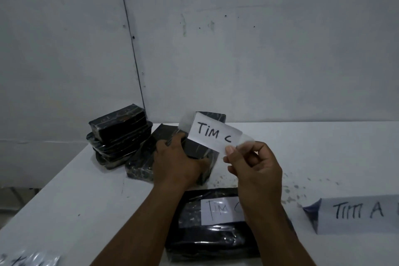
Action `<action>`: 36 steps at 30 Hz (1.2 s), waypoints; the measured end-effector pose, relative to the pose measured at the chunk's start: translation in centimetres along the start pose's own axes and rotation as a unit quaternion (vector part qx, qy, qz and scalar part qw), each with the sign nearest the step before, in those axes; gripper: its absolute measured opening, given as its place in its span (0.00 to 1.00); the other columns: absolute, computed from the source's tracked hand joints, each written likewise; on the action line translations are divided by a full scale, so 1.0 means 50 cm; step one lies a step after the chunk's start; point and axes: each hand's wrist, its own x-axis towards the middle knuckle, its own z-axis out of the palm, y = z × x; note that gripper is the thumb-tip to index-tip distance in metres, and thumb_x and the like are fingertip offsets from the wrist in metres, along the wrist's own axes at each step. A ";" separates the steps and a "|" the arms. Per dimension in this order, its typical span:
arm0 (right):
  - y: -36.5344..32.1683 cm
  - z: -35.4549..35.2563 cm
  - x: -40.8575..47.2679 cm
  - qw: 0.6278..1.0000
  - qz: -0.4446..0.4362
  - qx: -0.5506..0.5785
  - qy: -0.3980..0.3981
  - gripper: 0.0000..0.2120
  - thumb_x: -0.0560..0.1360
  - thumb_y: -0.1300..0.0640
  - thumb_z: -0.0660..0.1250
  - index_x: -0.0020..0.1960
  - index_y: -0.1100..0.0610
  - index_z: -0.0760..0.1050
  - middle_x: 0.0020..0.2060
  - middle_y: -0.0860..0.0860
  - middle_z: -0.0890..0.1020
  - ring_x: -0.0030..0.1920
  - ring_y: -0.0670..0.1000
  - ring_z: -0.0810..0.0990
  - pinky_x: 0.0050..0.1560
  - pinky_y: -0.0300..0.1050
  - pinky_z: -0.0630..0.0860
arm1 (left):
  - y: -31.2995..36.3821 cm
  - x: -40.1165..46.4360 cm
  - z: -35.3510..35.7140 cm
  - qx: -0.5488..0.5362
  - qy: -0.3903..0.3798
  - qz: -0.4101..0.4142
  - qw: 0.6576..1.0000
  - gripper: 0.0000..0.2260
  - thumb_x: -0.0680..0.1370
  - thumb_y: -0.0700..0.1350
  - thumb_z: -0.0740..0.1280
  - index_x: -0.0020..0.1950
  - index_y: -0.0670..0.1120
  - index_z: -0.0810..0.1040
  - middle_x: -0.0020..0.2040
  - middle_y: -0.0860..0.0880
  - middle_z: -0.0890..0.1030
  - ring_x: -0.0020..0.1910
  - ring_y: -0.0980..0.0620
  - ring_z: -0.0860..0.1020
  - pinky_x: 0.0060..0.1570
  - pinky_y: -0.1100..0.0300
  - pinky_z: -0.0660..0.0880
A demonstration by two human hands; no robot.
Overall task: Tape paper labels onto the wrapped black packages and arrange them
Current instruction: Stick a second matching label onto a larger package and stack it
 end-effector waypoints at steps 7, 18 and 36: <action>-0.059 -0.008 -0.014 1.000 -0.016 0.016 -0.003 0.07 0.73 0.60 0.75 0.46 0.57 0.77 0.41 0.55 0.86 0.42 0.53 0.85 0.44 0.48 0.82 | 0.012 -0.025 -0.094 -0.062 0.053 0.113 0.990 0.39 0.63 0.57 0.81 0.71 0.58 0.70 0.62 0.55 0.69 0.54 0.59 0.70 0.43 0.74 0.62; -0.260 -0.057 -0.114 0.990 -0.077 -0.004 -0.121 0.07 0.72 0.59 0.76 0.46 0.54 0.78 0.32 0.53 0.82 0.31 0.51 0.79 0.32 0.42 0.74 | 0.003 -0.224 -0.275 -0.131 -0.074 0.161 0.975 0.50 0.56 0.53 0.86 0.72 0.69 0.64 0.59 0.68 0.77 0.56 0.69 0.78 0.54 0.70 0.75; -0.244 -0.198 -0.249 0.979 0.055 -0.062 -0.186 0.07 0.70 0.60 0.77 0.43 0.53 0.80 0.31 0.52 0.78 0.31 0.52 0.73 0.35 0.49 0.71 | -0.078 -0.417 -0.255 -0.092 -0.201 0.227 0.949 0.47 0.57 0.49 0.87 0.68 0.69 0.65 0.64 0.73 0.73 0.65 0.73 0.72 0.60 0.80 0.67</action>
